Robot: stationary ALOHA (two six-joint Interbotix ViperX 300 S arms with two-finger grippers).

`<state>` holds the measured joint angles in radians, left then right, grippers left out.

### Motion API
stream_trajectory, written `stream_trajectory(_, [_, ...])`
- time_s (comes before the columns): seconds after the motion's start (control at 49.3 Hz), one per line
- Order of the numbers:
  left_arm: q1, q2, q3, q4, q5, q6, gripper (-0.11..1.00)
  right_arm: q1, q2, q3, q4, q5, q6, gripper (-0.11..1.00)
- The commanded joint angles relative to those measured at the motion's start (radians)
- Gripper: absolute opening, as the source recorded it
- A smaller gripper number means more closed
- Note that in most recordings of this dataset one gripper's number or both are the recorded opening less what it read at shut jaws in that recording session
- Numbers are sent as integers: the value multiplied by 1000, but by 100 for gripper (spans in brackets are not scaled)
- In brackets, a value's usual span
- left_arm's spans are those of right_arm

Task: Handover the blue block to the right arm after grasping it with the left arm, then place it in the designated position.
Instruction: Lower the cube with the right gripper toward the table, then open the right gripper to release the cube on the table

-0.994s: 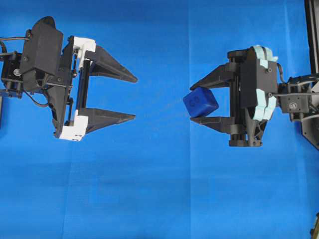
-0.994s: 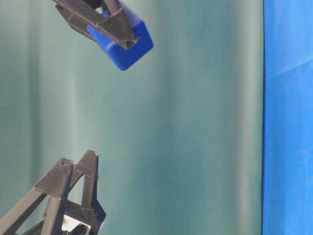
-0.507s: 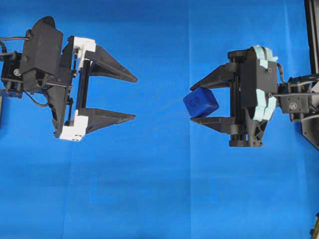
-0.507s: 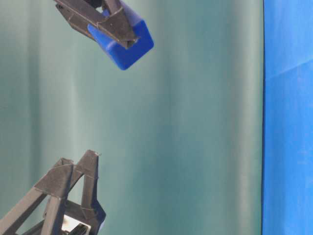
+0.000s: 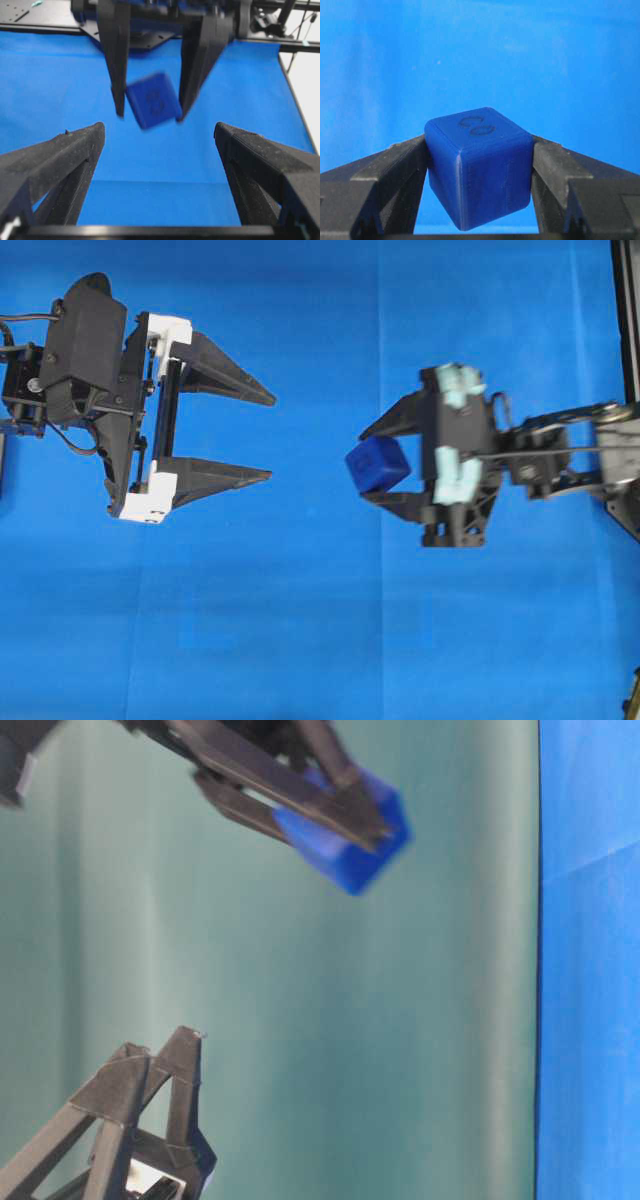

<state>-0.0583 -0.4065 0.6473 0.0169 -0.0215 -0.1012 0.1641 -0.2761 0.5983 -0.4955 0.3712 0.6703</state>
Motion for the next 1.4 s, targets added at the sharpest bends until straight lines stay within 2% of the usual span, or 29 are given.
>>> stream_trajectory(0.0, [2, -14, -17, 2, -9, -2, 93, 3, 34, -35, 2, -40, 9, 52])
stream_trajectory(0.325, [2, -15, -17, 2, -8, -2, 93, -26, 242, -54, 2, -218, 60, 52])
stream_trajectory(0.507, [2, -15, -15, 2, -8, -2, 93, -57, 377, -98, 2, -299, 72, 52])
stream_trajectory(0.954, [2, -17, -15, 2, -5, 0, 93, -67, 584, -206, 2, -310, 83, 52])
stream_trajectory(1.38, [5, -14, -17, 2, -5, 0, 93, -67, 591, -198, 2, -324, 81, 52])
